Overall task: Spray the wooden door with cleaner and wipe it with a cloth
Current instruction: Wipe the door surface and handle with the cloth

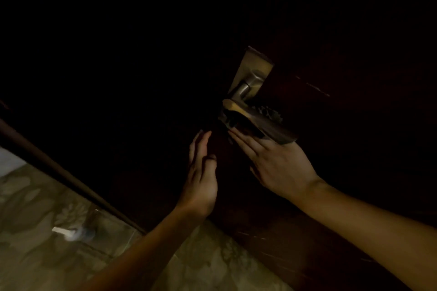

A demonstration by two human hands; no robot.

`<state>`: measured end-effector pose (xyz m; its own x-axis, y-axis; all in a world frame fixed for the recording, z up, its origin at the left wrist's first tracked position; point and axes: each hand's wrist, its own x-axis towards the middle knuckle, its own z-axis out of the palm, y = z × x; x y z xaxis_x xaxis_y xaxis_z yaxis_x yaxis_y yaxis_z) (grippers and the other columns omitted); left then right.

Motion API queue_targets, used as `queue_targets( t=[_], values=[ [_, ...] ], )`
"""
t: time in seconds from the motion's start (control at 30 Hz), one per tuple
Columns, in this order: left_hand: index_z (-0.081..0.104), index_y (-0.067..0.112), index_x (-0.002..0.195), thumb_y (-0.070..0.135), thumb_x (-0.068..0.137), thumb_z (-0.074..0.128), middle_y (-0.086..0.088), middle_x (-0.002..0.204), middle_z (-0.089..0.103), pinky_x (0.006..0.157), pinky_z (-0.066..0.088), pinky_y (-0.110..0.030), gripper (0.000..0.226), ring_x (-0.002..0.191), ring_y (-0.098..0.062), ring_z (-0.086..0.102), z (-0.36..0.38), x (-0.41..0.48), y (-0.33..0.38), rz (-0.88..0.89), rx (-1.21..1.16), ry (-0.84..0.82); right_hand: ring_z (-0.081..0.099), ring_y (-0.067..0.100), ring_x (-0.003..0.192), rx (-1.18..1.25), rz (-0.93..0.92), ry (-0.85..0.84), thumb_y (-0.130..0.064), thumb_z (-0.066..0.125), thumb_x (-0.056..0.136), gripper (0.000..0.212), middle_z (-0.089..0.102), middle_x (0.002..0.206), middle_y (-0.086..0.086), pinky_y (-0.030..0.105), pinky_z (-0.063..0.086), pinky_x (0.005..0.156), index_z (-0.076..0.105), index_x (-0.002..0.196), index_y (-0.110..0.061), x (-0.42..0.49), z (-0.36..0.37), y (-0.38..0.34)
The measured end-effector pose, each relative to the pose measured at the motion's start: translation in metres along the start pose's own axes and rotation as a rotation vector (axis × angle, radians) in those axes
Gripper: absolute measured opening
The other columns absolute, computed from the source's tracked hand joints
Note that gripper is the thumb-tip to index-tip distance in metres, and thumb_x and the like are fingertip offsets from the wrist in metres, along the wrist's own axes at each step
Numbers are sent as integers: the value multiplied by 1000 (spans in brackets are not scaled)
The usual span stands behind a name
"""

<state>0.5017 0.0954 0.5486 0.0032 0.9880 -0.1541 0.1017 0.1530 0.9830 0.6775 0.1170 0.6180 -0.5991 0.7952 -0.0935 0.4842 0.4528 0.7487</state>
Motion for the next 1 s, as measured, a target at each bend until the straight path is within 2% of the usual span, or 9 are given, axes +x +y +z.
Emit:
queue_targets(
  t=[0.1,0.17,0.33,0.47,0.57,0.7,0.83,0.9,1.0],
  values=[
    [12,51,158,57,98,28,29,169,-1,131,7,-41,63,156,3,-1,23,-2,7,25,95,-80,-6,27,159,135,98,-62,-43,18,108,68,-20,169,7,46,8,126,-18,162,-20,-34,2,6],
    [1,54,158,74,97,25,29,168,-9,131,6,-46,69,157,-2,-7,41,-6,14,4,86,-121,7,22,157,141,190,39,-41,25,109,61,-3,171,4,35,31,104,5,165,-27,-58,-1,15],
    [-16,48,158,75,82,28,19,170,-21,127,1,-38,92,158,-10,-12,77,-23,45,-55,-33,-97,-15,24,158,-26,413,205,-46,30,111,60,0,173,1,46,-1,125,12,165,-30,-108,-24,50],
    [-22,57,142,61,96,27,12,168,-28,118,-9,-20,68,155,-5,-19,105,-34,71,108,-72,-65,-11,23,158,116,664,352,-35,37,111,65,6,171,1,51,-12,126,6,165,-19,-114,-40,60],
    [-12,26,163,50,106,27,2,171,-18,119,-13,-14,73,153,-1,-11,118,-19,56,187,38,20,-10,23,157,13,541,305,-17,35,105,68,-2,172,3,50,-16,124,5,165,-14,-97,-30,48],
    [-16,31,161,53,95,12,-8,170,-23,130,-1,-54,75,158,-24,-20,122,3,15,268,370,42,-14,26,154,-272,286,143,-12,19,103,67,-10,172,7,44,-13,124,-14,160,-2,-77,5,22],
    [-17,33,156,56,94,23,-2,169,-20,125,-15,-28,78,160,-22,-15,121,-3,19,418,269,66,1,20,157,-232,401,298,-19,38,103,65,14,172,0,44,-15,124,17,164,-15,-90,1,43],
    [-26,25,157,52,97,29,-1,166,-33,122,-21,-24,86,159,-25,-21,125,-1,28,675,346,110,5,19,158,-67,535,370,-24,45,103,66,15,172,-3,42,-9,126,21,164,-22,-110,-8,48],
    [-17,19,163,28,92,42,-5,168,-31,127,-17,-44,92,159,-28,-22,143,13,46,1067,515,239,-1,19,160,7,649,382,-30,44,105,67,5,173,-6,40,-9,124,14,165,-28,-137,0,37]
  ],
)
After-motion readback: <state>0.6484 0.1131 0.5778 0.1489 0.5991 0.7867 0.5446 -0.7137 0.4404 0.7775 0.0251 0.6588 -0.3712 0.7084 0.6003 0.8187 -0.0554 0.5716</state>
